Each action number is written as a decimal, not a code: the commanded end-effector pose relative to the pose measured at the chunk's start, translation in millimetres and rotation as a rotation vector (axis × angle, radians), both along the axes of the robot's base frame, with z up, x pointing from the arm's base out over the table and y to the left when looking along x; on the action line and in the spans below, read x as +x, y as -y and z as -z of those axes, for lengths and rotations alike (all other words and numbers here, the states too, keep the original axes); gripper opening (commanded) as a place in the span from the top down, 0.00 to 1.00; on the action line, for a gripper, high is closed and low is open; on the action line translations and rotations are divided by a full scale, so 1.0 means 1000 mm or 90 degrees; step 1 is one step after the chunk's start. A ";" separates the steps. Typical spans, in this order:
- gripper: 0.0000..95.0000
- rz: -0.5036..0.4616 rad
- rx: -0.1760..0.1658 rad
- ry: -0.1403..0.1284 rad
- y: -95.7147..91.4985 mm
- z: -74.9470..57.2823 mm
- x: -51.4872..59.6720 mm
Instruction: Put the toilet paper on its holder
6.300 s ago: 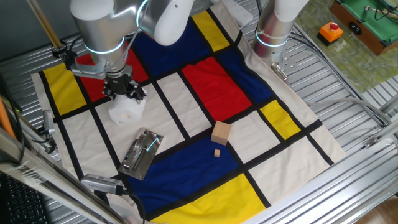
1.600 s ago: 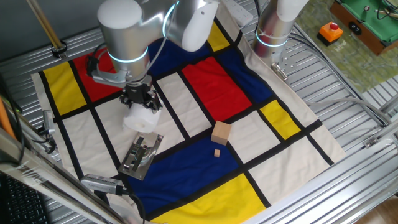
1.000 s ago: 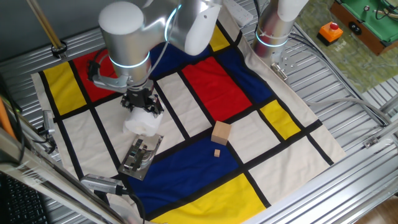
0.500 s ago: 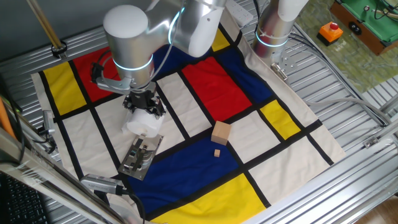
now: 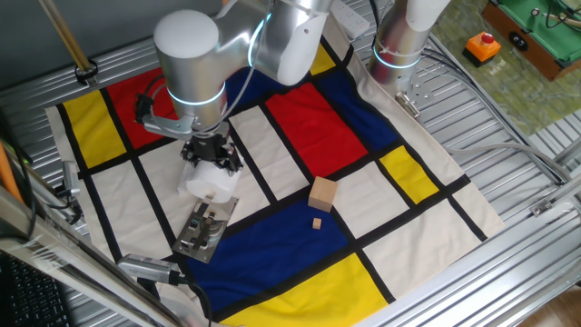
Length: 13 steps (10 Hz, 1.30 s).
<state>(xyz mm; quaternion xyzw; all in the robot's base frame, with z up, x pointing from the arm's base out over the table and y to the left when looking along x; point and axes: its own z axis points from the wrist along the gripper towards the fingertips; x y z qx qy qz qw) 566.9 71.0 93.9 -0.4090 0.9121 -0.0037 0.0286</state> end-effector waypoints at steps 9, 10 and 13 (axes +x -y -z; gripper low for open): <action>1.00 0.010 0.000 0.003 -0.010 0.001 -0.002; 1.00 0.012 0.000 0.004 -0.012 0.002 -0.001; 1.00 0.014 0.000 0.002 -0.016 0.002 0.003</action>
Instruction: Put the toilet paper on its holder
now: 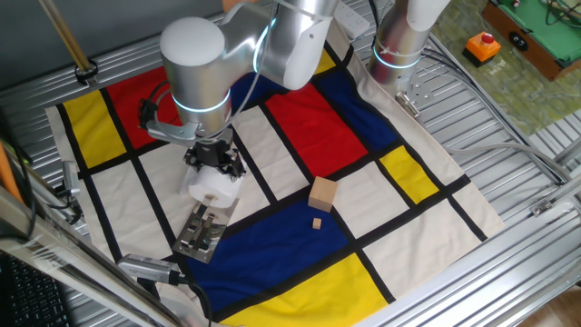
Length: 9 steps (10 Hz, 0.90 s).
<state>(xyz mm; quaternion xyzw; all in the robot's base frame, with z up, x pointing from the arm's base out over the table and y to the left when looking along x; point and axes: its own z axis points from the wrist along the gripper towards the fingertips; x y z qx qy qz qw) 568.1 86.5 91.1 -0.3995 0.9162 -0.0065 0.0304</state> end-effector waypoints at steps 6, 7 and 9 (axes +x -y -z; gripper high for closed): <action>1.00 -0.001 -0.002 -0.006 -0.006 -0.003 0.013; 1.00 0.000 -0.002 -0.005 -0.007 -0.003 0.014; 1.00 0.001 -0.002 -0.005 -0.010 0.000 0.017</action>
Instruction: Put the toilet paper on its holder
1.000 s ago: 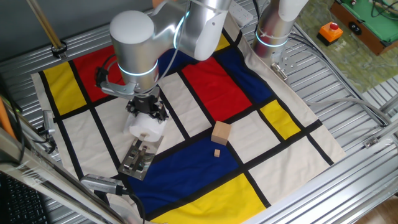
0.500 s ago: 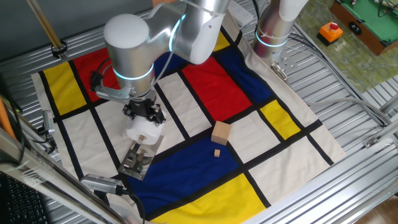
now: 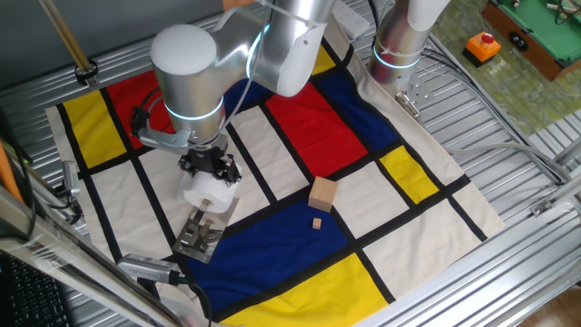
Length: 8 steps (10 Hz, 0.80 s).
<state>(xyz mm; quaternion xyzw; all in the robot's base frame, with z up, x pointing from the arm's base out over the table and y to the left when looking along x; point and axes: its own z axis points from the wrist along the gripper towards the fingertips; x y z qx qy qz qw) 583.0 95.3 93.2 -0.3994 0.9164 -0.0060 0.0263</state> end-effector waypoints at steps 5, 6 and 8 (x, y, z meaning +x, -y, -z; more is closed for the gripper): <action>1.00 -0.003 0.000 0.000 -0.003 0.008 0.007; 1.00 -0.002 0.001 0.000 -0.003 0.008 0.008; 1.00 -0.002 0.002 -0.001 -0.005 0.006 0.012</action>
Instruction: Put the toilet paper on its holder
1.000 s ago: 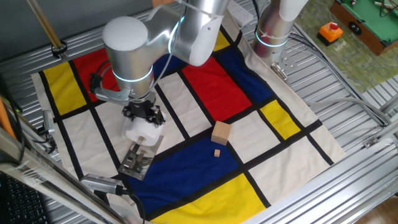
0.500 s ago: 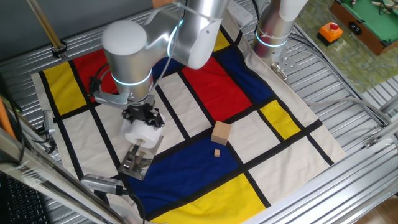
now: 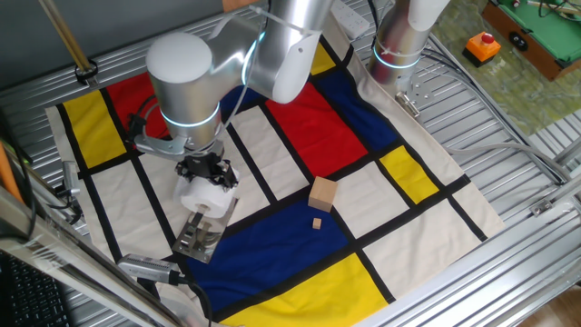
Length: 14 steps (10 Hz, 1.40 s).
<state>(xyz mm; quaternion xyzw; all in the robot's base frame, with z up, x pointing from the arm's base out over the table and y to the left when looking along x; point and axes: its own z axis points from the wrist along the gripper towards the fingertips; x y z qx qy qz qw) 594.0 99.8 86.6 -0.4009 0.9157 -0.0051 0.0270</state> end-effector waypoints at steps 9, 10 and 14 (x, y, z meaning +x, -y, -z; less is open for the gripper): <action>1.00 0.004 -0.003 -0.005 -0.011 -0.001 0.011; 1.00 0.004 -0.003 -0.005 -0.012 -0.001 0.012; 1.00 0.010 -0.002 -0.006 -0.017 -0.004 0.018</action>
